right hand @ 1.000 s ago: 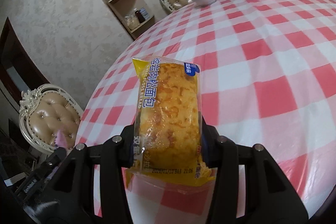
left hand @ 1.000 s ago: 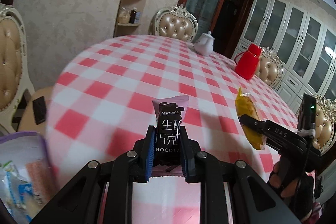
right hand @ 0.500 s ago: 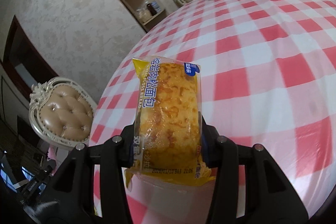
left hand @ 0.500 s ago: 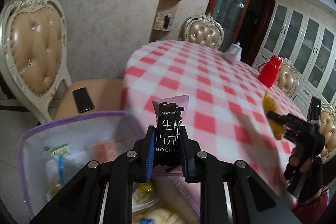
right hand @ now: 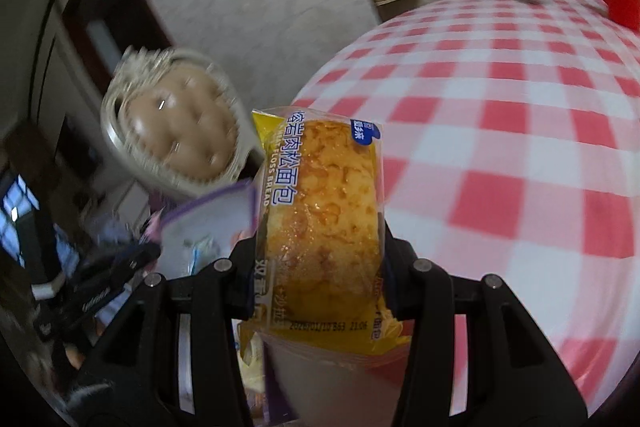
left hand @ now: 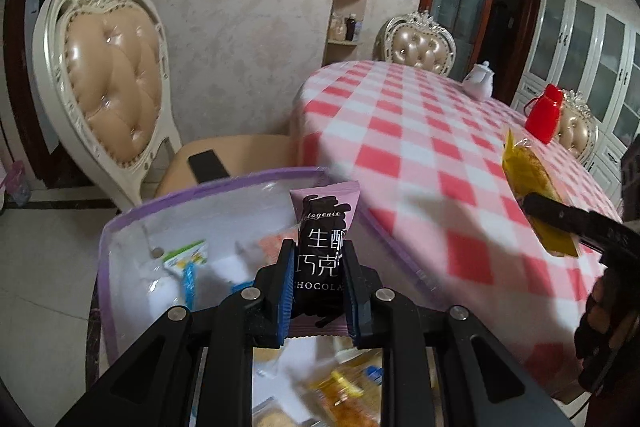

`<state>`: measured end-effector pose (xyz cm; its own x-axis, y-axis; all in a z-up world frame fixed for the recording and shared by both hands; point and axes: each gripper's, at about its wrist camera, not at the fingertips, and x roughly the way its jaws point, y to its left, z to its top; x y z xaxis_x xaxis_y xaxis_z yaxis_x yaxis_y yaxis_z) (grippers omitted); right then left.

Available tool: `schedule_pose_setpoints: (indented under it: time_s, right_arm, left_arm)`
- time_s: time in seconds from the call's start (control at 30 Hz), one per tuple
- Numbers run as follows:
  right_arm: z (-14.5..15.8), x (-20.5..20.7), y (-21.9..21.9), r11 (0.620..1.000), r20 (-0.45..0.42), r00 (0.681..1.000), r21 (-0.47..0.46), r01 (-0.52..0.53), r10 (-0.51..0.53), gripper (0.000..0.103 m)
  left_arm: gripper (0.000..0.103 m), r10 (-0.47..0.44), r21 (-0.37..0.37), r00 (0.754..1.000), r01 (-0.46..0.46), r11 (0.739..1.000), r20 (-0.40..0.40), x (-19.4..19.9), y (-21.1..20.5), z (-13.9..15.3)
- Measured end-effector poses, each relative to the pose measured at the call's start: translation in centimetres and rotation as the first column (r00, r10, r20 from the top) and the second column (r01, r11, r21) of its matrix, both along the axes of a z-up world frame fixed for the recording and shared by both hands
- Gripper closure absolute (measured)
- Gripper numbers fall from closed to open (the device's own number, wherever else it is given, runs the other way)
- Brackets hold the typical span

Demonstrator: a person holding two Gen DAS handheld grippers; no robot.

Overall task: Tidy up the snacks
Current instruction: 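Carry the chocolate bar and bread pack toward the white box, then open both tools over the white box to drop the snacks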

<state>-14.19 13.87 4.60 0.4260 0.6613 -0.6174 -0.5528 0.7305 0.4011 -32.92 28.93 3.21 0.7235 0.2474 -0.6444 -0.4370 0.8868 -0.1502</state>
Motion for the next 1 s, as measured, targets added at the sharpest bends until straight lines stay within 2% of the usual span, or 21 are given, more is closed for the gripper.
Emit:
schedule_pose_setpoints:
  time_s: [0.3, 0.53, 1.0]
  right_arm:
    - [-0.8, -4.4, 5.5, 0.986, 0.045, 0.989, -0.094, -0.136, 0.140, 0.053]
    - [-2.7, -6.7, 9.1, 0.960, 0.031, 0.973, -0.175, -0.221, 0.229, 0.053]
    - [-4.1, -7.3, 11.0, 0.946, -0.007, 0.969, -0.216, -0.242, 0.246, 0.053]
  left_arm:
    - [0.081, 0.047, 0.001, 0.998, -0.047, 0.999, -0.030, -1.3, 2.0, -1.5]
    - [0.081, 0.079, -0.006, 0.995, -0.079, 0.997, -0.058, -1.6, 3.4, -2.5]
    - [0.081, 0.088, -0.029, 0.995, -0.089, 0.996, -0.052, -1.9, 4.1, -2.9]
